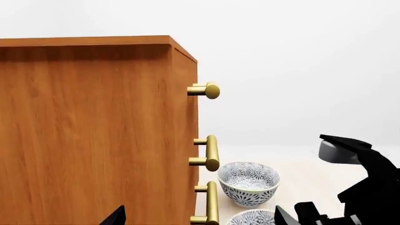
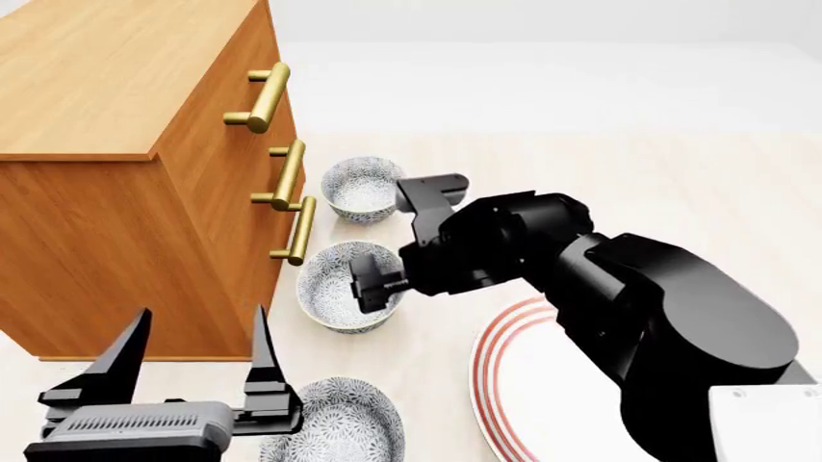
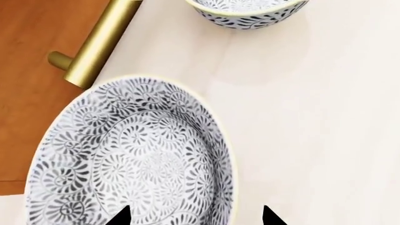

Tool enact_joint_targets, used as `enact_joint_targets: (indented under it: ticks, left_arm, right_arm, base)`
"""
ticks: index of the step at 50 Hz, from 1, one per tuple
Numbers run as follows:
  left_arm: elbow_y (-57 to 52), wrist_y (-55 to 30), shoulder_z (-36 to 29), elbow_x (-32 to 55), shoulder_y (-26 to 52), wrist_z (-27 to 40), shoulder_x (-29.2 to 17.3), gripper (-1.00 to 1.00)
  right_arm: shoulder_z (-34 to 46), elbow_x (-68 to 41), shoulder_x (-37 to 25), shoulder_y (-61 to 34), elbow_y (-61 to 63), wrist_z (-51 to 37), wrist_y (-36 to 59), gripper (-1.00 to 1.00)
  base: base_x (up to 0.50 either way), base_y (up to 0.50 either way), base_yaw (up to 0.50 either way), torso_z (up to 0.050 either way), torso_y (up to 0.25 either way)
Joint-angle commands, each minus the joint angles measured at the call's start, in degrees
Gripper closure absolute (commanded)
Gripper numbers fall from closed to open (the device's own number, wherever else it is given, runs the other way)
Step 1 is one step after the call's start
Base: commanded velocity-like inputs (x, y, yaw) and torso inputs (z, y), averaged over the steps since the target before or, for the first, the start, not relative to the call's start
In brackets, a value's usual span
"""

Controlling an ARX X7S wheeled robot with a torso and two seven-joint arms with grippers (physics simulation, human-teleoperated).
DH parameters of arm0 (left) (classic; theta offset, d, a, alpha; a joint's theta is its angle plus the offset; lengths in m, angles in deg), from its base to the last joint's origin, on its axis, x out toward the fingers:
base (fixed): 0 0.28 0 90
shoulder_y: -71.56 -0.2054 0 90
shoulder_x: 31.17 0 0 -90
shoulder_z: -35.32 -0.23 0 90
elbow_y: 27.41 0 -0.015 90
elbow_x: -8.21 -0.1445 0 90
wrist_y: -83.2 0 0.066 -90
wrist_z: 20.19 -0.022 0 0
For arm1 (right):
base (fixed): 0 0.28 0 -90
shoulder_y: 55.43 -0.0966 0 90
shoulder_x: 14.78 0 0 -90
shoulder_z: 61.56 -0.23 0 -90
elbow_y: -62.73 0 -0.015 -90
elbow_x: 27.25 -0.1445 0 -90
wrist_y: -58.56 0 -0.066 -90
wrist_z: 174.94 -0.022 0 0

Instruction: Put the bowl in the middle on the plate.

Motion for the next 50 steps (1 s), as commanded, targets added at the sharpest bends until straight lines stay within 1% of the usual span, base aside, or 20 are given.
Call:
enact_joint_targets:
  ticks: [1,24,25,50]
  left_arm:
    - [0.22,0.23,0.08,0.36,0.03,0.11,-0.21,-1.00]
    - [0.68,0.70,0.34,1.22,0.02,0.43,-0.42,-1.00]
    - [0.50,0.57,0.32,1.22,0.01,0.49,-0.47,-1.00]
    - [1.24,0.75,-0.26,1.07,0.19,0.92,-0.65,-1.00]
  right_arm:
    - [0.04,-0.03,0.00,1.49,-1.14,0.34,-1.22,-1.00]
    - [0.09,-0.49,0.00,3.02,-1.39,0.55,-2.81,-1.00]
    - [0.08,-0.57,0.00,3.06,-1.36,0.46,-3.00,1.00]
    - [-0.04,0.41,0.00,3.50,-1.17,-0.16,-5.80,1.00]
  base:
    - [0.00,0.00,0.00,0.000,0.000]
    - [0.00,0.00,0.00,0.000,0.000]
    - [0.00,0.00,0.00,0.000,0.000]
    - [0.00,0.00,0.00,0.000,0.000]
